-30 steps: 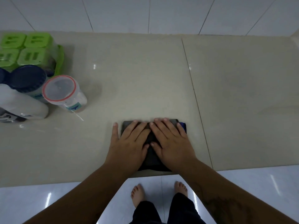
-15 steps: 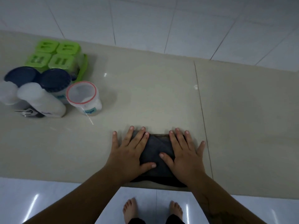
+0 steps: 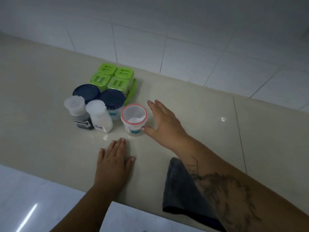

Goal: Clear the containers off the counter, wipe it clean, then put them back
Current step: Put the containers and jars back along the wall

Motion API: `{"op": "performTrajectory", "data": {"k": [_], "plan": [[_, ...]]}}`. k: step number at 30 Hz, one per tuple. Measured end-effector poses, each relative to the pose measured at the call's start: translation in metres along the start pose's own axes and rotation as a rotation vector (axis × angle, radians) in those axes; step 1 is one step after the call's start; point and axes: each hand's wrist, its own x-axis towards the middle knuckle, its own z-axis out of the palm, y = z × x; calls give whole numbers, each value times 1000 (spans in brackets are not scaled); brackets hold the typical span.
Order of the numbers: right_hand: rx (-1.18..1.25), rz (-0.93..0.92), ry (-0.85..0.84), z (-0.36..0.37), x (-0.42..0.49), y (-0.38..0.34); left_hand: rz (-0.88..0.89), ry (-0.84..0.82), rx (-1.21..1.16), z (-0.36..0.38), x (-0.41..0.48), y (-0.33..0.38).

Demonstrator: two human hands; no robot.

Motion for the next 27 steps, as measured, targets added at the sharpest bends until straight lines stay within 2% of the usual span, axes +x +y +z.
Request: {"op": "performTrajectory", "data": {"k": [6, 11, 14, 17, 22, 27], "plan": [[-45, -94, -109, 33, 53, -15, -27, 6, 56, 4, 3, 0], [54, -86, -29, 32, 57, 7, -58, -14, 105, 4, 4, 2], [137, 15, 28, 6, 50, 44, -124, 61, 71, 0, 17, 16], [208, 123, 89, -38, 39, 99, -133, 10, -46, 4, 53, 68], [106, 230, 185, -123, 26, 214, 98, 17, -112, 47, 110, 209], [63, 312, 273, -169, 30, 318, 139, -66, 1, 94, 138, 302]]}}
